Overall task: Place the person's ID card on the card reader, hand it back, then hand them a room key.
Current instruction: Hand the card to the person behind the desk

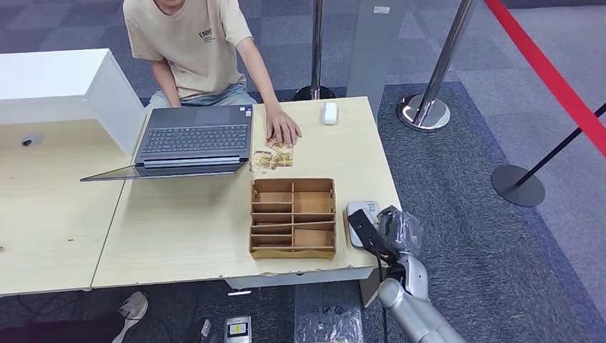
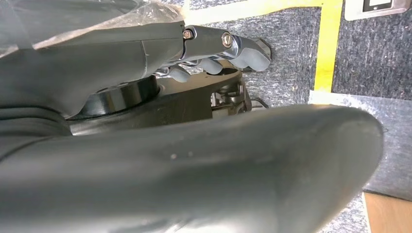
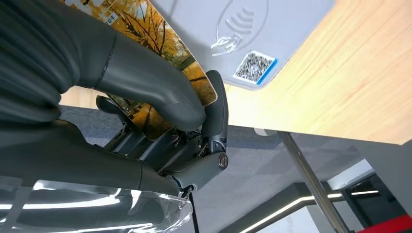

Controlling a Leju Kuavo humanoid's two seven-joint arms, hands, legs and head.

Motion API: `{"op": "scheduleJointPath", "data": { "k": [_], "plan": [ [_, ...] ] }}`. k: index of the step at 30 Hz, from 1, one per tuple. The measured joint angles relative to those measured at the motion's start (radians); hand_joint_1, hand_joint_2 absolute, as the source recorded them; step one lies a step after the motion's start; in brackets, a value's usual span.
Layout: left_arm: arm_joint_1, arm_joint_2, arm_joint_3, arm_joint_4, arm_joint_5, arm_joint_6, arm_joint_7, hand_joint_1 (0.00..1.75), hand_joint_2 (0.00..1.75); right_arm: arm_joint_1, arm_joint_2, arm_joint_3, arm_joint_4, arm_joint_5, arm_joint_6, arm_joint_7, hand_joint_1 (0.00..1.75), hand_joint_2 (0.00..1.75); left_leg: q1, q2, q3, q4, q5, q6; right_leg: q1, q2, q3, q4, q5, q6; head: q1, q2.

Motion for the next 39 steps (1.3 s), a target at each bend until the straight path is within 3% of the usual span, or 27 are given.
{"op": "scheduleJointPath", "data": {
  "k": [7, 15, 18, 22, 27, 32, 39],
  "plan": [
    [-0.001, -0.003, 0.0, 0.0, 0.0, 0.002, -0.001, 0.0, 0.0, -0.001, -0.002, 0.016, 0.016, 0.021, -0.002, -0.008, 1.75, 1.75, 0.0, 0.0, 0.001, 0.0, 0.0, 0.0, 0.0, 0.0, 0.001, 0.0, 0.0, 0.0, 0.0, 0.0],
    [0.004, -0.003, 0.0, 0.0, 0.001, 0.002, -0.016, 0.0, 0.0, -0.009, 0.005, -0.051, -0.107, 0.049, -0.004, -0.172, 1.75, 1.75, 0.0, 0.0, 0.001, 0.0, 0.001, 0.0, 0.0, 0.0, 0.001, 0.001, 0.0, 0.0, 0.0, 0.0],
    [0.006, -0.002, 0.0, 0.0, 0.001, 0.001, -0.02, 0.0, 0.0, -0.023, 0.0, -0.065, -0.198, -0.003, -0.005, -0.139, 1.75, 1.75, 0.0, 0.0, 0.001, 0.0, 0.001, 0.0, 0.0, 0.0, 0.001, 0.001, 0.0, 0.0, 0.0, 0.0],
    [0.008, 0.001, 0.001, 0.0, -0.002, 0.001, -0.022, 0.0, 0.0, -0.032, -0.029, -0.054, -0.376, -0.094, -0.005, -0.022, 1.75, 1.75, 0.0, 0.0, 0.0, 0.001, 0.001, 0.0, 0.0, 0.0, 0.001, 0.001, 0.001, 0.0, 0.0, 0.0],
    [0.006, 0.003, 0.0, 0.0, -0.011, 0.001, -0.024, 0.0, 0.0, -0.054, -0.069, 0.007, -0.596, -0.238, -0.004, 0.054, 1.75, 1.75, 0.0, 0.0, 0.0, 0.001, 0.001, 0.0, 0.0, 0.0, 0.001, 0.001, 0.001, 0.0, 0.0, 0.0],
    [0.0, 0.002, 0.0, 0.0, -0.028, 0.001, -0.024, 0.0, 0.0, -0.089, -0.075, 0.106, -0.71, -0.482, 0.046, -0.01, 1.75, 1.75, 0.0, 0.0, 0.0, 0.001, 0.001, 0.0, 0.0, 0.0, 0.001, 0.001, 0.001, 0.0, 0.0, 0.0],
    [-0.018, -0.002, 0.0, -0.006, -0.053, -0.007, -0.014, 0.0, 0.0, -0.147, -0.048, 0.248, -0.705, -0.448, 0.061, -0.066, 1.75, 1.75, 0.0, 0.0, 0.0, 0.0, 0.002, 0.0, 0.0, 0.0, 0.001, 0.002, 0.001, -0.001, 0.0, 0.0]
  ]
}}
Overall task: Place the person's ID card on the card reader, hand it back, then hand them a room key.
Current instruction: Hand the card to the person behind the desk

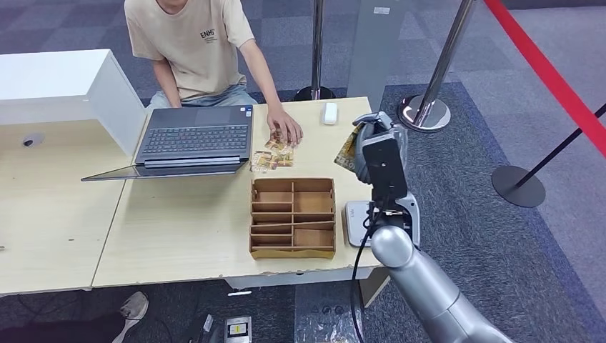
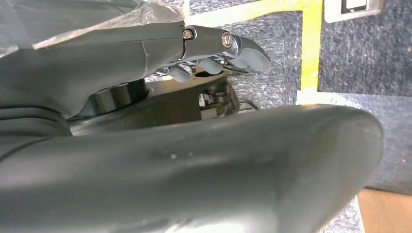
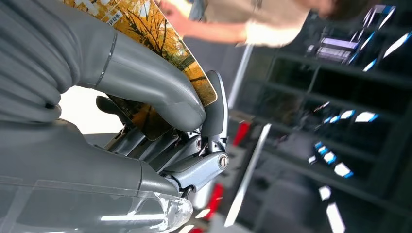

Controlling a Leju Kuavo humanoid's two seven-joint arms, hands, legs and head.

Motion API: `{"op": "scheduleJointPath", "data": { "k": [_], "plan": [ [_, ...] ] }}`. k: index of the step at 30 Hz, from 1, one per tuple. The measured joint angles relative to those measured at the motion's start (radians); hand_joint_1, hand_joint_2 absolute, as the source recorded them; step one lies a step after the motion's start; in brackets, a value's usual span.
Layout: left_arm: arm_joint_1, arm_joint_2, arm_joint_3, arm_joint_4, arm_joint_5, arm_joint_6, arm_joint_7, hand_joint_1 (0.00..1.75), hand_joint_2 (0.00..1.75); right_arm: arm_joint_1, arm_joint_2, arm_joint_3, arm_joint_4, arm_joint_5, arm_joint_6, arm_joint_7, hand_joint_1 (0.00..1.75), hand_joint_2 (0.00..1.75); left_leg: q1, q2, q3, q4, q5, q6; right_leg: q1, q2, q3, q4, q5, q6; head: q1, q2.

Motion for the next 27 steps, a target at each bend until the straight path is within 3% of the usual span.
{"op": "scheduleJointPath", "data": {
  "k": [3, 8, 11, 17, 23, 27],
  "plan": [
    [-0.009, -0.002, -0.001, -0.002, -0.02, -0.006, 0.014, 0.0, 0.0, -0.044, 0.025, 0.057, 0.042, -0.026, 0.05, -0.012, 1.75, 1.75, 0.0, 0.0, 0.0, 0.0, 0.0, 0.0, 0.0, 0.0, 0.0, 0.0, 0.0, 0.0, 0.0, 0.0],
    [-0.032, -0.005, -0.004, -0.006, -0.062, -0.022, 0.036, 0.0, 0.0, -0.197, 0.074, 0.152, 0.188, -0.18, 0.258, -0.028, 1.75, 1.75, 0.0, 0.0, -0.001, 0.0, 0.001, -0.001, 0.0, 0.0, -0.001, 0.001, 0.001, -0.001, 0.0, 0.0],
    [-0.041, -0.006, -0.004, -0.008, -0.072, -0.025, 0.036, 0.0, 0.0, -0.288, 0.084, 0.181, 0.294, -0.187, 0.298, -0.019, 1.75, 1.75, 0.0, 0.0, -0.001, 0.0, 0.001, -0.001, 0.0, 0.0, -0.001, 0.001, 0.001, 0.0, 0.0, 0.0],
    [-0.046, -0.006, -0.004, -0.01, -0.083, -0.026, 0.048, 0.0, 0.0, -0.408, 0.1, 0.246, 0.474, -0.015, 0.165, 0.035, 1.75, 1.75, 0.0, -0.001, -0.001, 0.001, 0.001, 0.0, 0.0, 0.0, -0.001, 0.001, 0.002, 0.0, 0.0, 0.0],
    [-0.044, -0.005, -0.004, -0.01, -0.086, -0.025, 0.053, 0.0, 0.0, -0.448, 0.107, 0.319, 0.578, 0.235, -0.013, 0.138, 1.75, 1.75, 0.0, -0.001, -0.001, 0.0, 0.001, 0.0, 0.0, 0.0, -0.002, 0.0, 0.002, 0.0, 0.0, 0.0],
    [-0.042, -0.004, -0.003, -0.01, -0.088, -0.024, 0.054, 0.0, 0.0, -0.452, 0.107, 0.346, 0.61, 0.402, -0.052, 0.218, 1.75, 1.75, 0.0, -0.001, -0.001, 0.001, 0.001, 0.0, 0.0, 0.0, -0.003, 0.0, 0.002, 0.0, 0.0, 0.0]
  ]
}}
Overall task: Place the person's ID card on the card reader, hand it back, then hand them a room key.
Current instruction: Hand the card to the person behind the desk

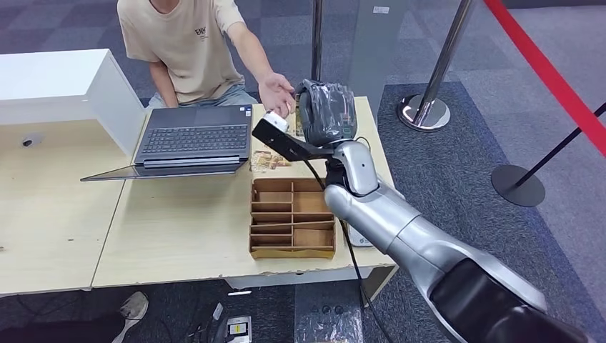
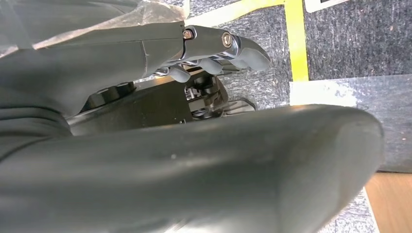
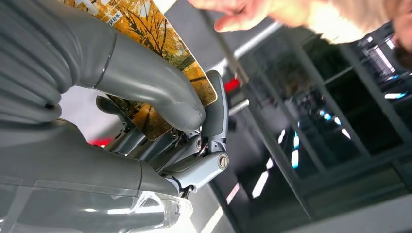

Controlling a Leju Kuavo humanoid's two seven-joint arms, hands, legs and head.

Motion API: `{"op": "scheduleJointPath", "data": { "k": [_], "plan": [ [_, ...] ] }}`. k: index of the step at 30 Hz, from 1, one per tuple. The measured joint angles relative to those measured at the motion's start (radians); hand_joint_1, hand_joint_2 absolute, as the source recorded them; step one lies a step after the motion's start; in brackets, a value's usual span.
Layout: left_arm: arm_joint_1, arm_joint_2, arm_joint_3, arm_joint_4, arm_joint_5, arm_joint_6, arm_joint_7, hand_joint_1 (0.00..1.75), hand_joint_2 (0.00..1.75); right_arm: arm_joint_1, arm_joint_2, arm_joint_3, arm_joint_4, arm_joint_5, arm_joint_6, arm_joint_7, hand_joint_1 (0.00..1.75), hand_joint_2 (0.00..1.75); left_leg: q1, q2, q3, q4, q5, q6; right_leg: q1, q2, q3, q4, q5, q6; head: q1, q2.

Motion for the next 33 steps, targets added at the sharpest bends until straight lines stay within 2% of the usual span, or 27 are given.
{"op": "scheduleJointPath", "data": {
  "k": [3, 6, 13, 20, 21, 22, 23, 24, 25, 26, 27, 33],
  "plan": [
    [0.001, 0.0, 0.002, 0.0, -0.003, 0.003, 0.0, 0.0, 0.0, 0.006, -0.003, 0.0, 0.009, 0.176, -0.003, 0.049, 1.75, 1.75, 0.0, 0.0, 0.0, 0.0, 0.0, 0.0, 0.0, 0.0, 0.0, 0.0, 0.0, 0.0, 0.0, 0.0],
    [0.002, 0.0, 0.004, 0.0, -0.004, 0.007, -0.001, 0.0, 0.0, 0.024, -0.005, -0.027, 0.002, 0.306, -0.005, 0.056, 1.75, 1.75, 0.0, 0.0, 0.0, 0.001, 0.0, 0.0, 0.0, 0.0, 0.0, 0.0, 0.0, 0.0, 0.0, 0.0],
    [0.003, 0.0, 0.005, 0.0, -0.01, 0.012, -0.004, 0.0, 0.0, 0.066, 0.0, -0.129, -0.042, 0.377, -0.006, -0.002, 1.75, 1.75, 0.0, 0.0, 0.0, 0.001, 0.0, 0.0, 0.0, 0.0, 0.0, 0.0, 0.0, 0.0, 0.0, 0.0],
    [0.003, 0.002, 0.007, 0.0, -0.017, 0.015, -0.008, 0.0, 0.0, 0.083, 0.02, -0.246, -0.07, 0.388, -0.007, -0.055, 1.75, 1.75, 0.0, 0.0, 0.0, 0.001, 0.0, 0.0, 0.0, 0.0, 0.0, 0.0, 0.0, 0.0, 0.0, 0.0],
    [0.003, 0.002, 0.008, 0.0, -0.017, 0.016, -0.008, 0.0, 0.0, 0.086, 0.024, -0.258, -0.074, 0.39, -0.007, -0.057, 1.63, 1.75, 0.0, 0.0, 0.0, 0.001, 0.0, 0.0, 0.0, 0.0, 0.0, 0.0, 0.0, 0.0, 0.0, 0.0],
    [0.003, 0.002, 0.008, 0.0, -0.018, 0.016, -0.008, 0.0, 0.0, 0.089, 0.027, -0.269, -0.078, 0.391, -0.007, -0.061, 1.36, 1.75, 0.0, 0.0, 0.0, 0.001, 0.0, 0.0, 0.0, 0.0, 0.0, 0.0, 0.0, 0.0, 0.0, 0.0],
    [0.003, 0.003, 0.009, 0.0, -0.019, 0.017, -0.008, 0.0, 0.0, 0.092, 0.03, -0.28, -0.081, 0.392, -0.007, -0.063, 0.93, 1.75, 0.0, 0.0, 0.0, 0.001, 0.0, 0.0, 0.0, 0.0, 0.0, 0.0, 0.0, 0.0, 0.0, 0.0],
    [0.003, 0.003, 0.011, 0.0, -0.019, 0.017, -0.008, 0.0, 0.0, 0.095, 0.033, -0.29, -0.084, 0.393, -0.007, -0.067, 0.49, 1.31, 0.0, 0.0, 0.0, 0.001, 0.0, 0.0, 0.0, 0.0, 0.0, 0.0, 0.0, 0.0, 0.0, 0.0],
    [0.003, 0.004, 0.012, 0.0, -0.02, 0.017, -0.008, 0.0, 0.0, 0.098, 0.036, -0.3, -0.086, 0.393, -0.007, -0.072, 0.17, 0.87, 0.0, 0.0, 0.0, 0.001, 0.0, 0.0, 0.0, 0.0, 0.0, 0.0, 0.0, 0.0, 0.0, 0.0],
    [0.003, 0.004, 0.014, 0.0, -0.02, 0.018, -0.008, 0.0, 0.0, 0.101, 0.039, -0.311, -0.088, 0.391, -0.007, -0.077, 0.0, 0.44, 0.0, 0.0, 0.0, 0.001, 0.0, 0.0, 0.0, 0.0, 0.0, 0.0, 0.0, 0.0, 0.0, 0.0],
    [0.003, 0.004, 0.016, 0.0, -0.021, 0.018, -0.008, 0.0, 0.0, 0.105, 0.042, -0.321, -0.089, 0.388, -0.007, -0.083, 0.0, 0.0, 0.0, 0.0, 0.0, 0.001, 0.0, 0.0, 0.0, 0.0, 0.0, 0.0, 0.0, 0.0, 0.0, 0.0],
    [0.003, 0.006, 0.026, 0.0, -0.033, 0.018, -0.008, 0.0, 0.0, 0.126, 0.056, -0.367, -0.084, 0.354, -0.007, -0.121, 0.0, 0.0, 0.0, 0.0, 0.0, 0.001, 0.0, 0.0, 0.0, 0.0, 0.0, 0.0, 0.0, 0.0, 0.0, 0.0]
  ]
}}
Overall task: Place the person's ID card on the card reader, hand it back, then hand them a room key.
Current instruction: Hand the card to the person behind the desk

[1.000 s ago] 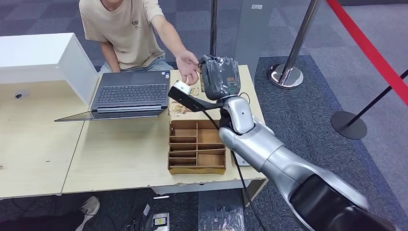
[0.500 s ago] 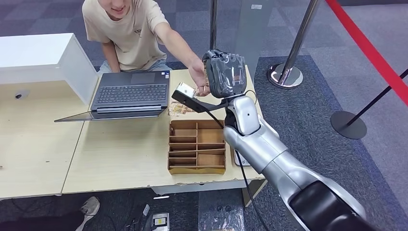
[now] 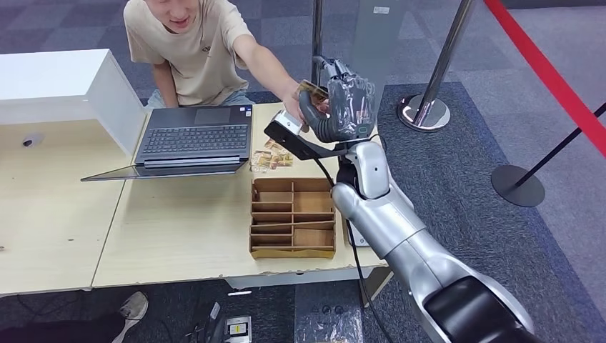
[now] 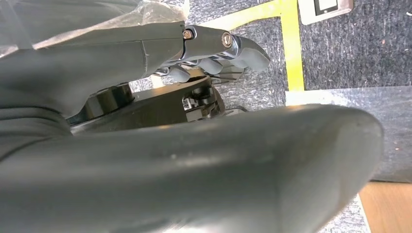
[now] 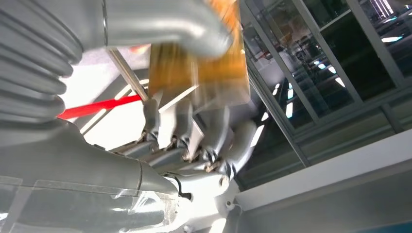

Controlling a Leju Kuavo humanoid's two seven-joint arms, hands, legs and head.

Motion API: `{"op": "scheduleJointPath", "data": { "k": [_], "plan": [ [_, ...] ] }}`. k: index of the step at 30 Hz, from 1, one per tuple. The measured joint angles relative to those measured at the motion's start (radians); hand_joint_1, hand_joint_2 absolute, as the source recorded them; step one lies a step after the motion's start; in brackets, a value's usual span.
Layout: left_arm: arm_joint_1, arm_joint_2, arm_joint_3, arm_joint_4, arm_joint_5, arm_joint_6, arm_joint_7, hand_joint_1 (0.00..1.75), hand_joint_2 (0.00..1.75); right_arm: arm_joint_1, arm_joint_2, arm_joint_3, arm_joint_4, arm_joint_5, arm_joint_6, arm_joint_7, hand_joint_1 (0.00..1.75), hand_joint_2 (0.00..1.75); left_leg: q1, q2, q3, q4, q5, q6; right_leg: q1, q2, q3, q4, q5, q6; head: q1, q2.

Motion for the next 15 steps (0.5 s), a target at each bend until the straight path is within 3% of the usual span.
{"op": "scheduleJointPath", "data": {
  "k": [9, 15],
  "plan": [
    [0.004, 0.002, 0.005, 0.0, -0.012, 0.003, 0.0, 0.0, 0.0, 0.022, 0.006, -0.025, 0.029, -0.078, 0.0, -0.028, 0.0, 0.0, 0.0, 0.0, 0.0, 0.0, 0.0, 0.0, 0.0, 0.0, 0.0, 0.0, 0.0, 0.0, 0.0, 0.0],
    [0.016, 0.004, 0.005, 0.0, -0.023, 0.003, -0.008, 0.0, 0.0, 0.044, 0.006, -0.06, 0.015, -0.267, 0.0, -0.118, 0.0, 0.0, 0.0, 0.0, 0.0, 0.0, 0.0, 0.0, 0.0, 0.0, 0.0, 0.0, 0.0, 0.0, 0.0, 0.0]
  ]
}}
